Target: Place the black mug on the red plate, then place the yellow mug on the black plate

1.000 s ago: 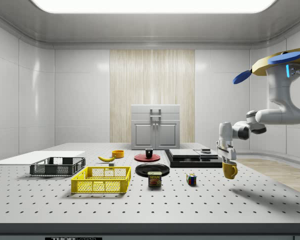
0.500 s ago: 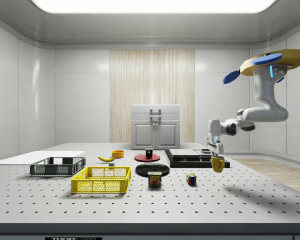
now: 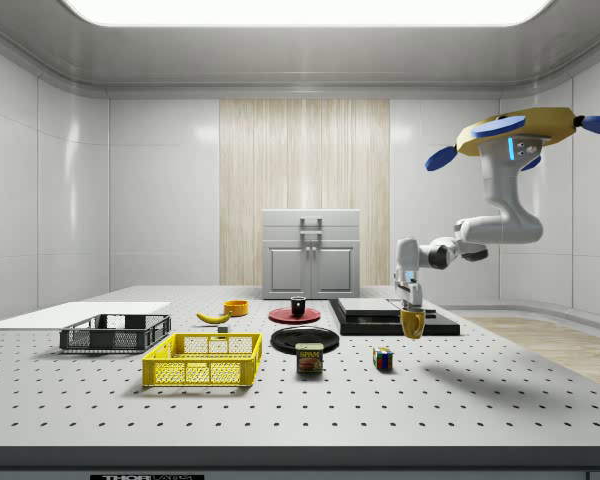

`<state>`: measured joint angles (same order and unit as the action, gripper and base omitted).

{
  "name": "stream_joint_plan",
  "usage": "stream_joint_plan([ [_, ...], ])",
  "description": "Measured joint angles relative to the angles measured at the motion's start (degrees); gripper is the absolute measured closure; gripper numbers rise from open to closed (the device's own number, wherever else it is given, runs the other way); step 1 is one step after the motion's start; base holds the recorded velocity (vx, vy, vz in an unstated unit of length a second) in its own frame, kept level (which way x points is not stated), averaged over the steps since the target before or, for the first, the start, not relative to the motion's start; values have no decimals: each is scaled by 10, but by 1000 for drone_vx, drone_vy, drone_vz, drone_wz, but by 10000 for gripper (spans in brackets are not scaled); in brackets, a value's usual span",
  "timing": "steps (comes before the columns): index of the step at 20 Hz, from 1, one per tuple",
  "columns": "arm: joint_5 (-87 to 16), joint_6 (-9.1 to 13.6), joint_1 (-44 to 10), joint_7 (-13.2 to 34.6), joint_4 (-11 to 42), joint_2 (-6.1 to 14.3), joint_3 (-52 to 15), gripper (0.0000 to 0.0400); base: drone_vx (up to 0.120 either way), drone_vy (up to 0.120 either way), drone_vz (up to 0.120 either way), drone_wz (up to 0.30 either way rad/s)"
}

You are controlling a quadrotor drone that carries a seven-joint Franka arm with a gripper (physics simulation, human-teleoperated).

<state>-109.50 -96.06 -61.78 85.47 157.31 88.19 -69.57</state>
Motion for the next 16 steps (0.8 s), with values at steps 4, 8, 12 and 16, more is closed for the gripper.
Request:
stream_joint_plan([
  [4,0,-1,0,0,0,1,0,290,120,-120,0,0],
  [8,1,-1,-1,0,0,1,0,290,120,-120,0,0],
  [12,1,-2,-1,1,0,2,0,290,120,-120,0,0],
  [16,1,-3,-1,1,0,3,0,290,120,-120,0,0],
])
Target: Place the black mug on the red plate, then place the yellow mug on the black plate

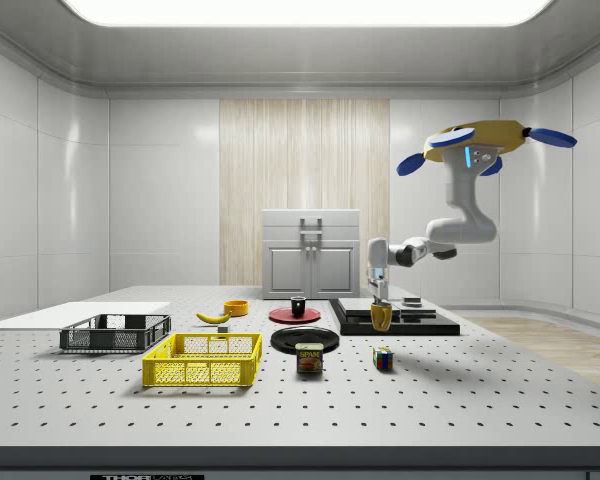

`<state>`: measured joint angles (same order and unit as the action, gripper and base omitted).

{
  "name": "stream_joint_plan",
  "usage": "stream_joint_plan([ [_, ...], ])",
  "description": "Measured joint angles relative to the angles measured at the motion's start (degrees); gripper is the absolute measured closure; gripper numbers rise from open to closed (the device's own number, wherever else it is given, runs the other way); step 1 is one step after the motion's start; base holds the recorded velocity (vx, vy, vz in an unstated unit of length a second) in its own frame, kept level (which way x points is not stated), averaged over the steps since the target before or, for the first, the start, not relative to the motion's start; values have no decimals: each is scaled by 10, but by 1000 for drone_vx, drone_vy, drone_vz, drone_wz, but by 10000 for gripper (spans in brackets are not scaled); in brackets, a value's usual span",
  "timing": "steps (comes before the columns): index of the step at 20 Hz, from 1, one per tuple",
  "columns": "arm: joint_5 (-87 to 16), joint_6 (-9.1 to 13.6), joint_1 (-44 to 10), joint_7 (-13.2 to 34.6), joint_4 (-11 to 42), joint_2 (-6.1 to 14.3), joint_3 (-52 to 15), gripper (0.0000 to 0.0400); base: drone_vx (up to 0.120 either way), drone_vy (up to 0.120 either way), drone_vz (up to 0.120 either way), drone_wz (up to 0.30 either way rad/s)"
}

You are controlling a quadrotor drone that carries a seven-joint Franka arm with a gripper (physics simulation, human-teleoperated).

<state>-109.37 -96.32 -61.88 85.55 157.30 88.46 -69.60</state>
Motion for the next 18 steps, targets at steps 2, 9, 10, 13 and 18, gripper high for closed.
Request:
stream_joint_plan([
  [2,0,0,0,0,0,0,0,290,120,-120,0,0],
  [9,1,-1,0,0,0,1,0,290,120,-120,0,0],
  [10,1,-1,-1,0,0,1,0,290,120,-120,0,0],
  [13,1,-2,-1,0,0,2,0,290,120,-120,0,0],
  [18,1,-2,-1,1,0,2,0,290,120,-8,0,0],
])
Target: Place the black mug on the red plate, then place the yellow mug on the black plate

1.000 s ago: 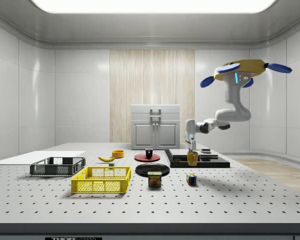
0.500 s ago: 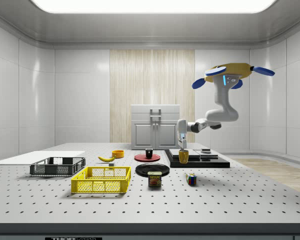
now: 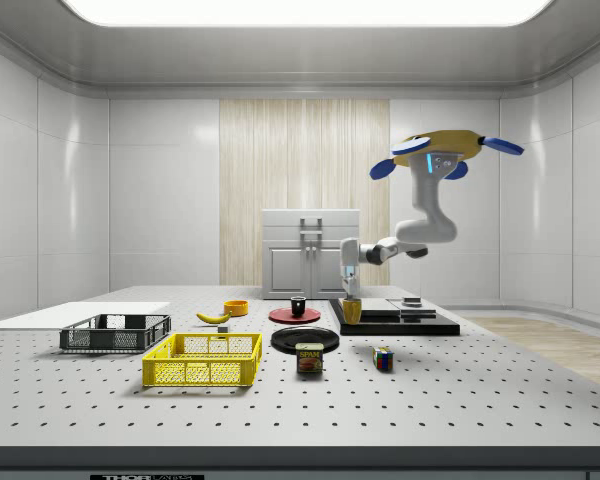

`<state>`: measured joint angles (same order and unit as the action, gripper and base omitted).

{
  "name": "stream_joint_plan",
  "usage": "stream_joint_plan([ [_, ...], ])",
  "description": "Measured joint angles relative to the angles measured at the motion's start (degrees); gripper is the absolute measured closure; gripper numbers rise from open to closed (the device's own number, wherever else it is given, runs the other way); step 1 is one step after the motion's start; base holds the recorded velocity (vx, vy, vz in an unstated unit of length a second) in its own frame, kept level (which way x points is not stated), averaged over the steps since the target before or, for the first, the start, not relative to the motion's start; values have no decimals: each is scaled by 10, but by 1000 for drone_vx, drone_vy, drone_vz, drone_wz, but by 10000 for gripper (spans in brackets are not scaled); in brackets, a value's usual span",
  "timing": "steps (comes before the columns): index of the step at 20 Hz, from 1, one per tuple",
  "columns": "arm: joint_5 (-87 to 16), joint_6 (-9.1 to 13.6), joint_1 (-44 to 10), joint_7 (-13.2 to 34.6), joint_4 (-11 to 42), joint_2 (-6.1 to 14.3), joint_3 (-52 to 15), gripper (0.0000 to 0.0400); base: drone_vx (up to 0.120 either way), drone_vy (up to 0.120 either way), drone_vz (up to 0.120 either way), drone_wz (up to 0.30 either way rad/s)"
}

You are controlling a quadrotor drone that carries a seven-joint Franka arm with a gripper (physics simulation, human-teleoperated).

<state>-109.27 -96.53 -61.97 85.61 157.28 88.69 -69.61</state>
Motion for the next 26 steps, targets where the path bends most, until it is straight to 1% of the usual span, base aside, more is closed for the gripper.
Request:
stream_joint_plan([
  [1,0,0,0,0,0,0,0,290,120,0,0,0],
  [5,0,0,0,0,0,1,0,290,120,0,-90,0],
  [9,0,-1,0,0,0,1,0,290,120,-110,0,0],
  [26,1,-2,-1,1,0,2,0,290,120,0,0,0],
])
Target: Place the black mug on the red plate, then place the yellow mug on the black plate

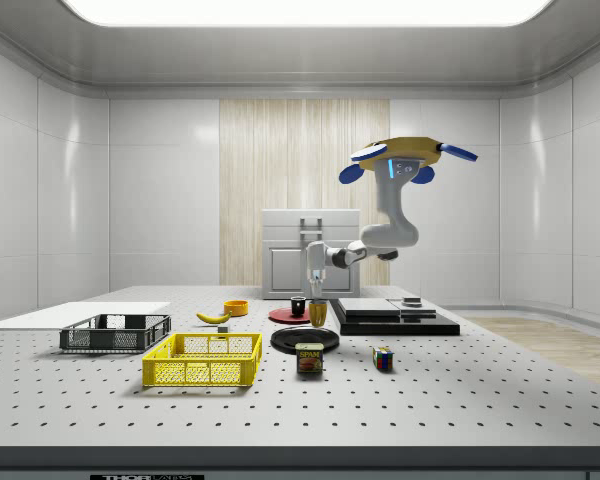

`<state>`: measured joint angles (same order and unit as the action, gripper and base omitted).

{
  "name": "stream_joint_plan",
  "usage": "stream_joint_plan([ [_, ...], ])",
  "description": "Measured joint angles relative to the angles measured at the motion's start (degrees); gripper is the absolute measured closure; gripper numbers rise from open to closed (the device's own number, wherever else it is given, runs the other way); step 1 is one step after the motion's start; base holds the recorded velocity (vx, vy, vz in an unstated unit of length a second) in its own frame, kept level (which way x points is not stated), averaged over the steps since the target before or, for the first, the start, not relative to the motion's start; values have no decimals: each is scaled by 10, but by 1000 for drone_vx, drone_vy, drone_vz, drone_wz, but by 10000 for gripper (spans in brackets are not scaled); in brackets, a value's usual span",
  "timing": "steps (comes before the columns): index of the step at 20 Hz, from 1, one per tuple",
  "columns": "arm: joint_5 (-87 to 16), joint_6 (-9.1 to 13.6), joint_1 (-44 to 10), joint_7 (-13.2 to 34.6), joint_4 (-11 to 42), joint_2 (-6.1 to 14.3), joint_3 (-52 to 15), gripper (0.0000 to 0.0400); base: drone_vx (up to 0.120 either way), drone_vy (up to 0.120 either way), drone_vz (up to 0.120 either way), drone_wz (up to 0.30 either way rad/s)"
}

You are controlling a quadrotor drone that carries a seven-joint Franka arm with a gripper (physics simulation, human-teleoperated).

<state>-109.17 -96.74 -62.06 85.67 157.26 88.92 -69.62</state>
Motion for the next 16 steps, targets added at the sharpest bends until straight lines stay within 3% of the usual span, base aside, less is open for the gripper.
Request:
stream_joint_plan([
  [6,0,0,0,0,0,0,0,290,80,0,0,0],
  [16,-49,-24,-15,1,-23,-5,53,290,0,0,0,0],
])
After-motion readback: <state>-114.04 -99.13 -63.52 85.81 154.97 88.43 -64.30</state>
